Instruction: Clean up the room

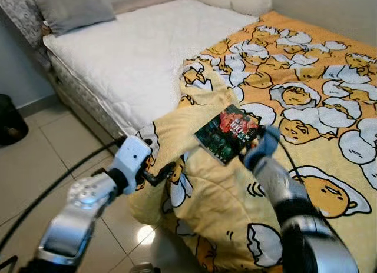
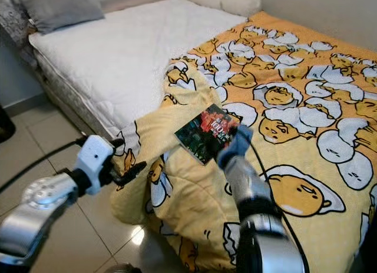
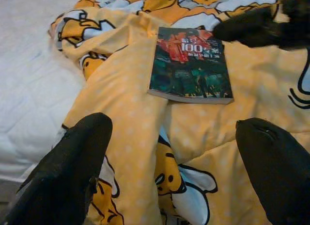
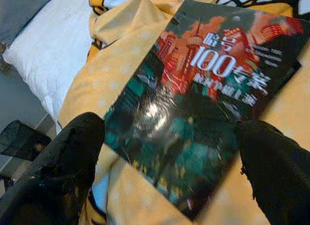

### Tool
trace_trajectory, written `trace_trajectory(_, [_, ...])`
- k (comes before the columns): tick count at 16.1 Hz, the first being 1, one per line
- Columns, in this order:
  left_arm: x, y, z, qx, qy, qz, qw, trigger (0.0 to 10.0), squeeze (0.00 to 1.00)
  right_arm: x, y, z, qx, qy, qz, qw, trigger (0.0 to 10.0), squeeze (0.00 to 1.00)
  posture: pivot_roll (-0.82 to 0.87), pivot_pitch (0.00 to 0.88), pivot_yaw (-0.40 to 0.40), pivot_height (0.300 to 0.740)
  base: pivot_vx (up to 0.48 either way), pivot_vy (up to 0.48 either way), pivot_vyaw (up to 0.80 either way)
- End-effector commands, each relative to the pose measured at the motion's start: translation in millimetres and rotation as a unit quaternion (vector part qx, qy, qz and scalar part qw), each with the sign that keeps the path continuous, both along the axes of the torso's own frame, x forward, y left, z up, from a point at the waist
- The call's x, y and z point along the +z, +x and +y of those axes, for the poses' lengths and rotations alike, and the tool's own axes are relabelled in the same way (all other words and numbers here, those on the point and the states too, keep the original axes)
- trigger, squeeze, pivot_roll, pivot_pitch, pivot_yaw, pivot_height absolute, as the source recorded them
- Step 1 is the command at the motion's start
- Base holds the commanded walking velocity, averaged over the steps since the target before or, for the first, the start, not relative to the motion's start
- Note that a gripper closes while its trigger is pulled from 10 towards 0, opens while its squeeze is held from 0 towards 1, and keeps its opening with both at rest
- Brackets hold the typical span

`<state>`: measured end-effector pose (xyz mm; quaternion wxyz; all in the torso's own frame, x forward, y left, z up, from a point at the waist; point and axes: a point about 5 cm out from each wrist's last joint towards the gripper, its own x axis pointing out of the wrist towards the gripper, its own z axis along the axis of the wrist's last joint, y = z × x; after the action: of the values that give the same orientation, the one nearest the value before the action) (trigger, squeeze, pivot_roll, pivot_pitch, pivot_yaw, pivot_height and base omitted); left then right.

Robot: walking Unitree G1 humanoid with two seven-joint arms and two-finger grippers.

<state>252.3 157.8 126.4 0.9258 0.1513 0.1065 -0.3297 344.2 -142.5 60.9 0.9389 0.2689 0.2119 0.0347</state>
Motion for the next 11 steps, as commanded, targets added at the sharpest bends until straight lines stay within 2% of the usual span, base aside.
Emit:
trace_trajectory(1, [7, -3.7, 0.6, -0.022, 0.004, 0.004, 1.000, 10.0, 0.76, -9, -1.4, 1.0, -0.020, 0.011, 0.027, 0.999, 10.0, 1.00, 0.10, 0.000, -0.015, 0.740, 0.000, 0.000, 0.00])
trace_trajectory(4, [16, -12.2, 3.1, -0.047, 0.010, 0.013, 0.999, 10.0, 0.76, -10, 1.9, 6.0, -0.027, 0.018, 0.045, 0.998, 10.0, 1.00, 0.14, 0.004, -0.026, 0.740, 0.000, 0.000, 0.00])
trace_trajectory(5, [19, -14.6, 2.8, -0.056, 0.008, 0.017, 0.998, 10.0, 0.76, -10, 3.4, 5.2, -0.033, 0.019, 0.048, 0.998, 10.0, 0.95, 0.15, 0.027, -0.030, 0.740, 0.000, 0.000, 0.00])
trace_trajectory(6, [21, -16.8, 1.4, -0.067, 0.004, 0.022, 0.998, 10.0, 0.76, -9, 4.6, 3.7, -0.038, 0.020, 0.049, 0.998, 10.0, 0.72, 0.16, 0.044, -0.034, 0.740, 0.000, 0.000, 0.00])
trace_trajectory(7, [24, -20.7, -1.2, -0.077, 0.001, 0.028, 0.997, 10.0, 0.77, -8, 5.7, 2.8, -0.042, 0.033, 0.050, 0.997, 10.0, 0.00, 0.17, 0.068, -0.043, 0.740, 0.000, 0.000, 0.00])
trace_trajectory(10, [25, -27.1, -4.6, -0.094, 0.000, 0.042, 0.995, 10.0, 0.77, -10, 4.9, 7.6, -0.030, 0.066, 0.062, 0.995, 10.0, 0.00, 0.18, 0.098, -0.046, 0.740, 0.000, 0.000, 0.00])
trace_trajectory(11, [25, -31.2, -2.0, -0.093, 0.011, 0.049, 0.994, 10.0, 0.77, -14, 2.8, 8.6, -0.031, 0.048, 0.072, 0.996, 10.0, 0.00, 0.19, 0.122, -0.043, 0.740, 0.000, 0.000, 0.00])
